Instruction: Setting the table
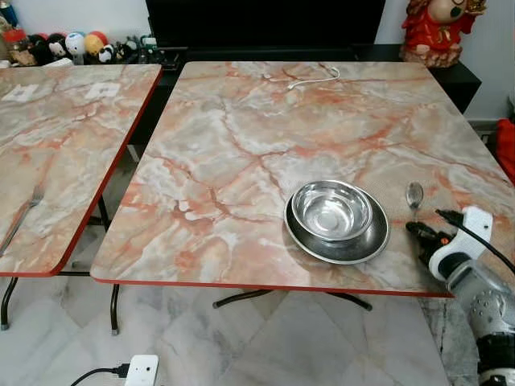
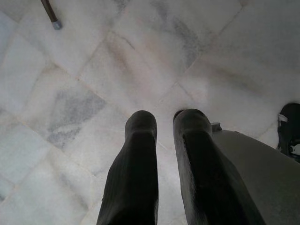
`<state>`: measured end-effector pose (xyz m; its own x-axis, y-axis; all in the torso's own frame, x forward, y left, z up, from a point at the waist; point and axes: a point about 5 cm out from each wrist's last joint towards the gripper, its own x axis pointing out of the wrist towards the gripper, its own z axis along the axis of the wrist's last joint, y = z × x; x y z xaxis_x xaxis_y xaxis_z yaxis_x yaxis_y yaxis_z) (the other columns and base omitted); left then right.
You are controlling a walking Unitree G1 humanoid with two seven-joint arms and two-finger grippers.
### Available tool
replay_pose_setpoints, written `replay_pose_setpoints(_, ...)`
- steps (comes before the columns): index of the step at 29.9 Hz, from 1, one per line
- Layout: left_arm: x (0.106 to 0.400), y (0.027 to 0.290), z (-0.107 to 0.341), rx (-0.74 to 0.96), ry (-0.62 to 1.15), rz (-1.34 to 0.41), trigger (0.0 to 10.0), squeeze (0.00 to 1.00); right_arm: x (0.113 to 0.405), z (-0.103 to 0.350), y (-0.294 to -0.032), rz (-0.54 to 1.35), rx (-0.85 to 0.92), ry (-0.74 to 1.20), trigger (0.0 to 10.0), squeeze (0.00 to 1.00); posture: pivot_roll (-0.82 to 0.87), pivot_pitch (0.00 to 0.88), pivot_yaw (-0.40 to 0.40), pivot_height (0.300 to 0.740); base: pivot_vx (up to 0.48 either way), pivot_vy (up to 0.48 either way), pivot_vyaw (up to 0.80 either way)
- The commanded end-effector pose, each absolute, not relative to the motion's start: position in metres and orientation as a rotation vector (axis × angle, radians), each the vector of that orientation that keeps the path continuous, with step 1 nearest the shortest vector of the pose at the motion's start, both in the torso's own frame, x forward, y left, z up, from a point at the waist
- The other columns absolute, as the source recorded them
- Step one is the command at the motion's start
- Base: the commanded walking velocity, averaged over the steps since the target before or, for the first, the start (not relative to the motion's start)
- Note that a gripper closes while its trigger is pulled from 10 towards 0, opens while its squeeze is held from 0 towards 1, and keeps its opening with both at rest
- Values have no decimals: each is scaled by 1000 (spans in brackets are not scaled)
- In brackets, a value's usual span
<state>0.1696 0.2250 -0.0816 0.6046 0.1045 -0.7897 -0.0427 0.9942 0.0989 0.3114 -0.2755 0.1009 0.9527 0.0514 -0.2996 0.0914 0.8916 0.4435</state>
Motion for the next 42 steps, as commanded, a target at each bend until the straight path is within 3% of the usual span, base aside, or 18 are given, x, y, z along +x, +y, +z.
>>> replay_pose_setpoints(1, 162, 228, -85, 84, 950, 83, 10000, 0, 312, 107, -272, 9, 502, 275, 10000, 0, -106, 93, 27, 740, 0, 0, 0)
replay_pose_setpoints(8, 162, 228, -84, 82, 945, 86, 10000, 0, 309, 109, -261, 111, 545, 228, 10000, 0, -104, 106, 21, 740, 0, 0, 0)
replay_pose_setpoints(19, 163, 229, -84, 83, 946, 94, 10000, 0, 299, 90, -270, 77, 501, 316, 10000, 0, -96, 117, 16, 740, 0, 0, 0)
replay_pose_setpoints(20, 163, 229, -84, 83, 946, 94, 10000, 0, 299, 90, -270, 77, 500, 318, 10000, 388, -97, 118, 16, 740, 0, 0, 0)
replay_pose_setpoints(22, 163, 229, -84, 82, 945, 93, 10000, 0, 301, 92, -269, 79, 490, 318, 10000, 549, -100, 118, 15, 740, 0, 0, 0)
replay_pose_setpoints(35, 164, 229, -83, 82, 943, 95, 10000, 0, 303, 90, -259, 111, 445, 347, 10000, 494, -97, 129, 17, 740, 0, 0, 0)
replay_pose_setpoints(37, 164, 230, -83, 84, 943, 94, 10000, 0, 303, 88, -262, 96, 411, 365, 10000, 400, -97, 130, 17, 740, 0, 0, 0)
replay_pose_setpoints(38, 164, 230, -83, 84, 944, 94, 10000, 0, 303, 88, -262, 94, 406, 367, 10000, 122, -97, 130, 17, 740, 0, 0, 0)
replay_pose_setpoints(39, 164, 230, -83, 84, 943, 94, 10000, 0, 302, 86, -264, 89, 352, 386, 10000, 0, -98, 130, 18, 740, 0, 0, 0)
replay_pose_setpoints(42, 164, 230, -83, 85, 943, 92, 10000, 0, 302, 86, -267, 69, 328, 386, 10000, 0, -98, 130, 19, 740, 0, 0, 0)
